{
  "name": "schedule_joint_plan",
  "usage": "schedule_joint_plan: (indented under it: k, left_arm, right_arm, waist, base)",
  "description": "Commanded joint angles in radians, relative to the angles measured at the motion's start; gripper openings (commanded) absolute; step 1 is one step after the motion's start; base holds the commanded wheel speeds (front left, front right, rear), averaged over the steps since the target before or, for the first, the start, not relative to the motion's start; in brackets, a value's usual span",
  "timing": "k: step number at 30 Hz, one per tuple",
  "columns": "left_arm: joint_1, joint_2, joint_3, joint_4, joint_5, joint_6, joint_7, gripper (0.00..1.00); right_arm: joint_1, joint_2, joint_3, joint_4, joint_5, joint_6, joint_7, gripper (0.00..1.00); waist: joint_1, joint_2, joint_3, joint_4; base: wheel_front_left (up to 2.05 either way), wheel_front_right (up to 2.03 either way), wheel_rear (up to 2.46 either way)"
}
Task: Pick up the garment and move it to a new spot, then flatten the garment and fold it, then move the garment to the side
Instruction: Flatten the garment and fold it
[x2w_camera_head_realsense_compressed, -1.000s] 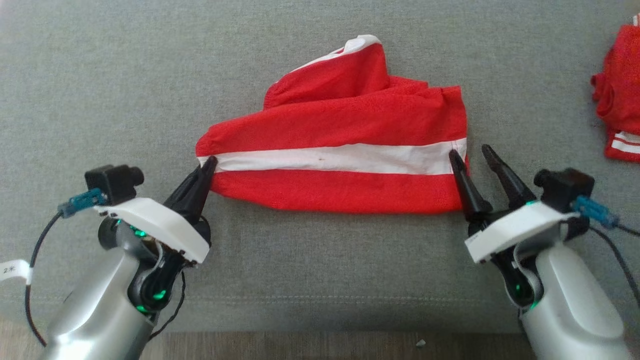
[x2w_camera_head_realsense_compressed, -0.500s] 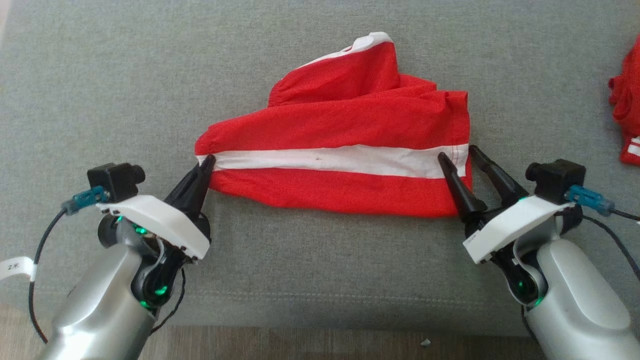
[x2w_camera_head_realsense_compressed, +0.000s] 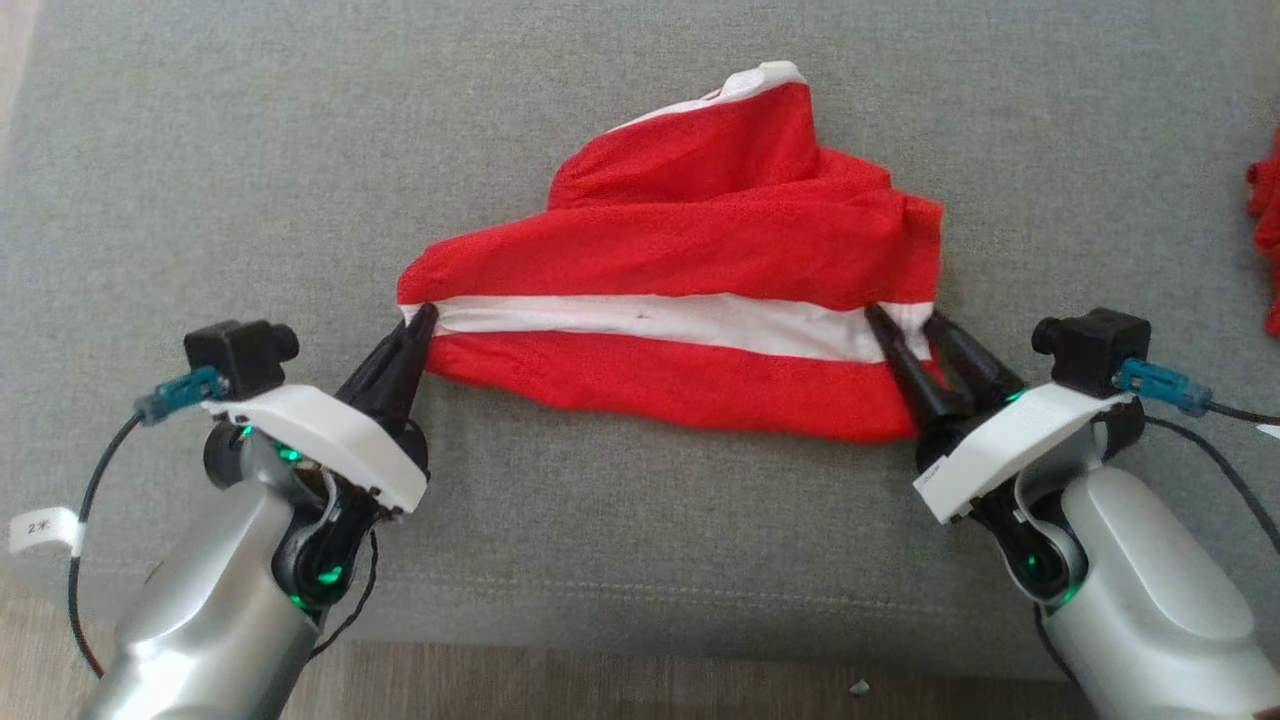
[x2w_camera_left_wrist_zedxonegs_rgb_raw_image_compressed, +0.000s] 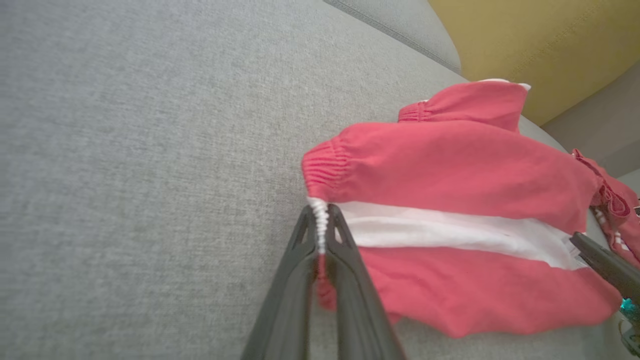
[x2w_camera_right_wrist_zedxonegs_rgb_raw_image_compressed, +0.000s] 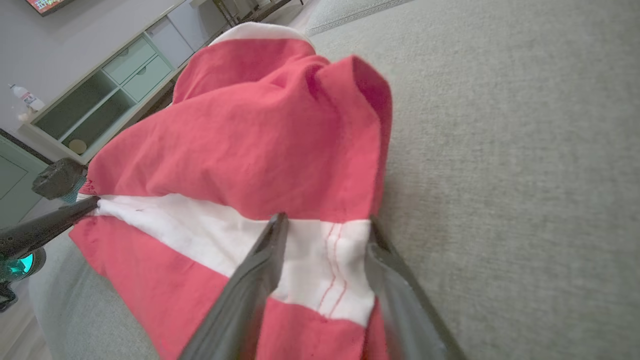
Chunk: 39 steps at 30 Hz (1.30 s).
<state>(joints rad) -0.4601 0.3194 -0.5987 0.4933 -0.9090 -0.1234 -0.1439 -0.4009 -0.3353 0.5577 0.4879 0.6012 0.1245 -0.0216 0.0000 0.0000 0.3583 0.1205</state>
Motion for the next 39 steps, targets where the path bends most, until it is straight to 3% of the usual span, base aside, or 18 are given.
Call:
schedule_joint_plan:
  k: [1, 10, 13, 16, 21, 25, 31, 34, 39]
  left_arm:
    - [-0.036, 0.030, 0.038, -0.012, -0.004, -0.003, -0.017, 0.00]
    - [-0.044, 0.051, 0.027, -0.079, -0.017, -0.005, -0.006, 0.00]
    - [-0.076, 0.071, 0.027, -0.158, -0.034, -0.005, 0.045, 0.00]
    - [-0.141, 0.096, 0.042, -0.248, -0.065, -0.005, 0.115, 0.00]
    - [-0.349, 0.129, 0.066, -0.349, -0.011, 0.009, 0.173, 0.00]
    - [-0.566, 0.104, 0.091, -0.301, 0.065, 0.013, 0.134, 0.00]
    - [-0.817, 0.026, 0.091, -0.133, 0.203, 0.002, -0.079, 0.00]
    - [-0.801, 0.010, 0.063, -0.072, 0.218, -0.004, -0.106, 0.00]
    - [-0.632, 0.034, -0.017, -0.051, 0.191, -0.007, -0.117, 0.00]
  right_arm:
    - [-0.010, -0.021, 0.023, -0.030, 0.010, 0.006, -0.018, 0.00]
    - [0.035, -0.082, -0.039, -0.124, 0.006, 0.006, -0.029, 0.00]
    - [0.032, -0.107, -0.097, -0.197, 0.021, 0.006, 0.008, 0.00]
    - [-0.004, -0.140, -0.150, -0.274, 0.039, 0.006, 0.066, 0.00]
    - [-0.168, -0.185, -0.241, -0.326, 0.009, 0.006, 0.126, 0.00]
    - [-0.395, -0.157, -0.267, -0.278, -0.024, 0.006, 0.120, 0.00]
    - [-0.675, -0.094, -0.278, -0.114, -0.152, 0.006, -0.018, 0.00]
    - [-0.694, -0.060, -0.247, -0.051, -0.159, 0.006, -0.052, 0.00]
    - [-0.576, -0.029, -0.163, 0.006, -0.124, 0.006, -0.047, 0.00]
  waist:
    - [0.0000, 0.0000, -0.009, 0.002]
    - [0.0000, 0.0000, -0.056, -0.016]
    - [0.0000, 0.0000, -0.076, -0.034]
    - [0.0000, 0.0000, -0.088, -0.057]
    - [0.0000, 0.0000, -0.064, -0.108]
    - [0.0000, 0.0000, 0.006, -0.157]
    - [0.0000, 0.0000, 0.114, -0.188]
    - [0.0000, 0.0000, 0.141, -0.192]
    - [0.0000, 0.0000, 0.145, -0.193]
  base:
    - [0.00, 0.00, 0.00]
    - [0.00, 0.00, 0.00]
    - [0.00, 0.00, 0.00]
    - [0.00, 0.00, 0.00]
    - [0.00, 0.00, 0.00]
    - [0.00, 0.00, 0.00]
    - [0.00, 0.00, 0.00]
    - [0.00, 0.00, 0.00]
    - [0.00, 0.00, 0.00]
